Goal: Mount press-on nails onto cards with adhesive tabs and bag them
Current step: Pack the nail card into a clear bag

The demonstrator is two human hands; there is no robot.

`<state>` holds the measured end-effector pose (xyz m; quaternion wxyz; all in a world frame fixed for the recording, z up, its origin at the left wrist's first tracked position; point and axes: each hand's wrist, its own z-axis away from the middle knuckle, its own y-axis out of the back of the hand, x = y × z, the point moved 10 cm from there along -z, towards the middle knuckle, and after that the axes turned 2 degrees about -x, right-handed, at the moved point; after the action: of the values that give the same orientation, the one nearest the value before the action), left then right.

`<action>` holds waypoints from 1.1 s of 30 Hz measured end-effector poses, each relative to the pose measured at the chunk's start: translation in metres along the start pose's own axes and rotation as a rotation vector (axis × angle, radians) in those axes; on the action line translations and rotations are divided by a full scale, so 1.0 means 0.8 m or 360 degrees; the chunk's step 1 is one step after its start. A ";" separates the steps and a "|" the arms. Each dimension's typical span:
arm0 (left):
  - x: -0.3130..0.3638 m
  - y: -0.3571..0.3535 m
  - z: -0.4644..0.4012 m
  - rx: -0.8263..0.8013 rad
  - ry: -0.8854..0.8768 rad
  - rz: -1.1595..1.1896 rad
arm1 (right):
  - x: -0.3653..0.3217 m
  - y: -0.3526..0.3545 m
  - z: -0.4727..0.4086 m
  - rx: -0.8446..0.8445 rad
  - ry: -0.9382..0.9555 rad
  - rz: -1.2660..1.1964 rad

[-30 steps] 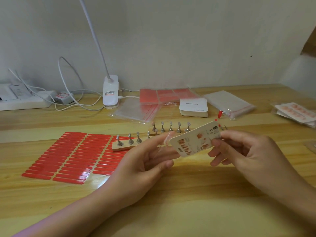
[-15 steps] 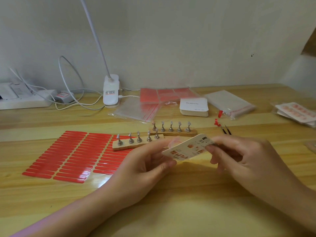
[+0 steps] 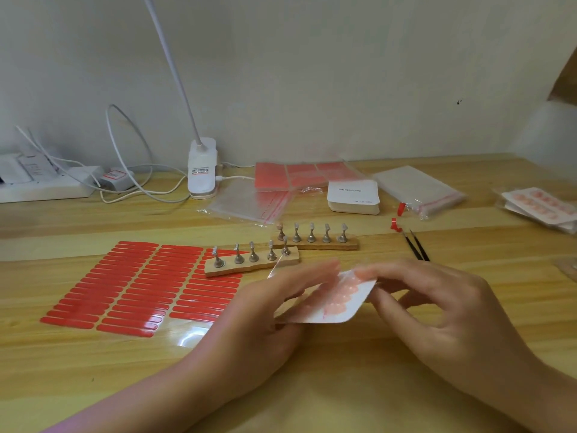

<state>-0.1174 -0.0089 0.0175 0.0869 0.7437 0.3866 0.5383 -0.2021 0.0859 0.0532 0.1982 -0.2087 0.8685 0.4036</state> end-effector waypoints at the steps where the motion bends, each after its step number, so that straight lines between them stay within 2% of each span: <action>1: 0.002 0.000 0.001 -0.0013 -0.0013 -0.0045 | 0.007 0.000 0.001 0.0018 -0.0122 -0.0193; 3: 0.007 -0.002 0.001 -0.0047 -0.0045 -0.0171 | 0.021 -0.003 0.004 0.0061 -0.0340 -0.0544; 6: 0.014 -0.004 0.002 -0.0094 -0.0062 -0.0317 | 0.037 -0.005 0.007 0.0119 -0.0553 -0.0845; 10: 0.025 -0.010 0.002 -0.0164 -0.0134 -0.0590 | 0.055 -0.007 0.010 0.0207 -0.0771 -0.1015; 13: 0.033 -0.018 0.001 -0.0278 -0.0184 -0.0649 | 0.064 -0.010 0.013 0.0212 -0.0863 -0.1060; 16: 0.036 -0.011 -0.003 -0.0291 -0.0179 -0.0684 | 0.068 -0.012 0.013 0.0203 -0.0893 -0.1095; 19: 0.033 -0.004 -0.010 -0.0248 -0.0197 -0.0918 | 0.066 -0.017 0.012 0.0153 -0.0899 -0.1135; 23: 0.017 0.004 -0.016 -0.0260 -0.0054 -0.1120 | 0.062 -0.025 0.012 0.0080 -0.0895 -0.1193; 26: 0.024 0.007 -0.015 -0.0156 -0.0145 -0.1295 | 0.059 -0.030 0.011 0.0042 -0.0896 -0.1266; 33: 0.035 0.006 -0.014 -0.0058 -0.0240 -0.1275 | 0.061 -0.034 0.013 0.0039 -0.0975 -0.1430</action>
<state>-0.1216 0.0035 0.0453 0.3310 0.5699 0.6287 0.4127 -0.2270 0.0677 0.0050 0.5977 -0.4298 0.6010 0.3113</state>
